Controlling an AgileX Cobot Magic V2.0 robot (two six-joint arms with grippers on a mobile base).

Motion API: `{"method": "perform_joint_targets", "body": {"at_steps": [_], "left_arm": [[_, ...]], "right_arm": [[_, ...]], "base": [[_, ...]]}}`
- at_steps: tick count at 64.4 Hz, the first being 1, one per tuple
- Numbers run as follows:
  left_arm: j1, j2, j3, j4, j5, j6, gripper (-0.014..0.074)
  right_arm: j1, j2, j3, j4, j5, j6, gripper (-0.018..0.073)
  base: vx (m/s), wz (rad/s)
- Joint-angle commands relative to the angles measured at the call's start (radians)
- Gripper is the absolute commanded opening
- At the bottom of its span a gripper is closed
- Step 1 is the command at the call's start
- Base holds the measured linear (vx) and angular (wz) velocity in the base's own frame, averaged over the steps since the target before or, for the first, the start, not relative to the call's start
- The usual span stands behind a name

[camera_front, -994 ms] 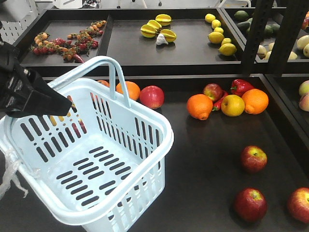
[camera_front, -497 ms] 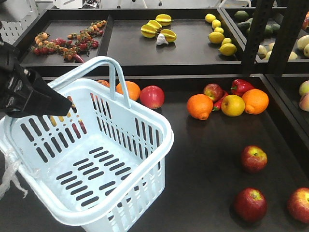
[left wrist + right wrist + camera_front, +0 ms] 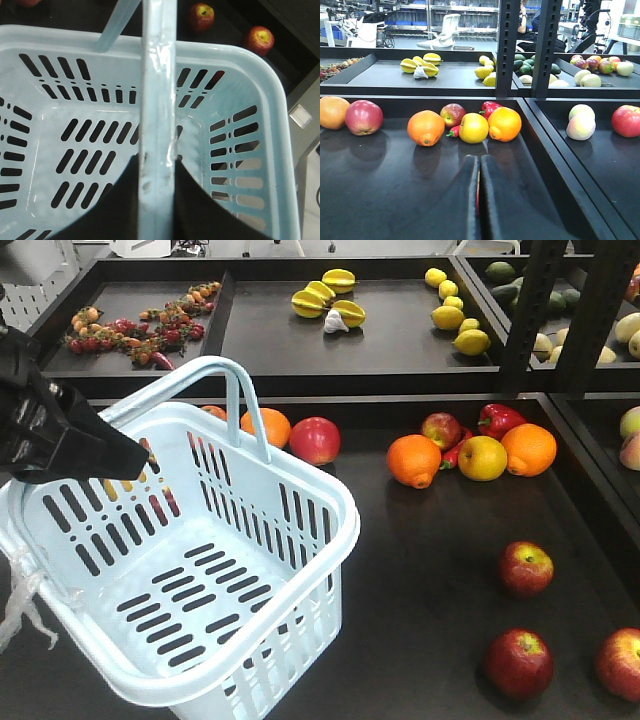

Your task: Pick three apples into basket with both arms

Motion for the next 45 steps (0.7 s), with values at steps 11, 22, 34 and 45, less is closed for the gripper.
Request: {"method": "perform_joint_targets", "body": {"at_steps": [11, 22, 34, 45], "left_arm": [[-0.004, -0.024, -0.028, -0.044, -0.030, -0.005, -0.0008], [-0.004, -0.024, -0.028, -0.044, -0.030, -0.005, -0.0008], [-0.004, -0.024, -0.028, -0.044, -0.036, -0.005, -0.0008], [-0.004, -0.022, -0.026, -0.045, -0.094, -0.005, -0.0008]], "right_arm": [[-0.001, -0.008, 0.010, -0.011, -0.073, -0.004, -0.0003], [-0.001, -0.008, 0.010, -0.011, -0.073, -0.004, -0.0003], [-0.001, -0.008, 0.010, -0.011, -0.073, -0.004, -0.0003], [-0.001, -0.008, 0.010, -0.011, -0.073, -0.004, -0.0003]], "base": [[0.00, 0.00], [0.00, 0.00], [0.00, 0.00], [0.00, 0.00]]}}
